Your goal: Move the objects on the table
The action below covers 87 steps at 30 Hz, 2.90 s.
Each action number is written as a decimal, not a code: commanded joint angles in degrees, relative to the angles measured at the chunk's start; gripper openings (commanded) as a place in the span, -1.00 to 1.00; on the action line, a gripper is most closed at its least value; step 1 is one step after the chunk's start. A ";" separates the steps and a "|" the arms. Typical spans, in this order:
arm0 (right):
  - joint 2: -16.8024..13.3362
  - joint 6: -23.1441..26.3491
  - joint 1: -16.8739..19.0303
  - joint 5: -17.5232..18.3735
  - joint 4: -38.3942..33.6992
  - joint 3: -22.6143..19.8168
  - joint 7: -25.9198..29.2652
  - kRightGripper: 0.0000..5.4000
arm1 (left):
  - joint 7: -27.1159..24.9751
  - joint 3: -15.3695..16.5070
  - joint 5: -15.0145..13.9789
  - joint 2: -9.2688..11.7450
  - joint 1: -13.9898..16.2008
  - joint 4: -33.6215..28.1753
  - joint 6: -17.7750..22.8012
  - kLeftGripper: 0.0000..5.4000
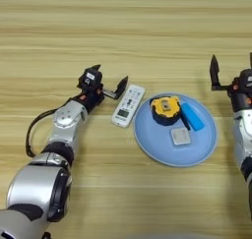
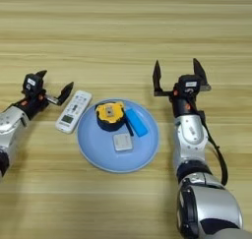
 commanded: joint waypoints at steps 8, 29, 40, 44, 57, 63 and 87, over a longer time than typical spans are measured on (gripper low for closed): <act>-0.33 -0.56 -0.77 -0.20 0.16 0.14 -0.45 1.00 | -9.41 0.45 -1.56 -0.43 6.72 -8.38 1.55 0.99; -0.33 -0.34 -0.64 -0.65 -0.14 0.70 -1.27 1.00 | -5.48 -6.60 3.21 2.61 22.76 -35.70 19.19 0.99; 0.00 -0.01 -0.67 -0.41 -0.30 0.78 -1.44 1.00 | -8.51 -11.06 3.75 6.61 28.15 -47.37 25.21 0.99; -0.01 0.92 -0.85 0.00 -0.07 0.56 -1.34 1.00 | -8.99 -11.55 3.58 7.73 28.95 -50.27 24.85 0.99; -0.11 1.29 -0.90 -0.39 0.02 0.74 -1.53 1.00 | -8.45 -12.26 3.01 7.95 28.81 -50.17 26.36 0.99; -0.05 1.26 -0.91 -0.45 0.01 0.80 -1.54 1.00 | -7.78 -12.18 2.94 8.01 27.81 -46.30 26.95 0.99; -0.11 1.28 -1.20 -0.85 0.50 1.12 -1.66 1.00 | -8.23 -13.46 4.59 9.28 24.82 -39.62 24.91 0.09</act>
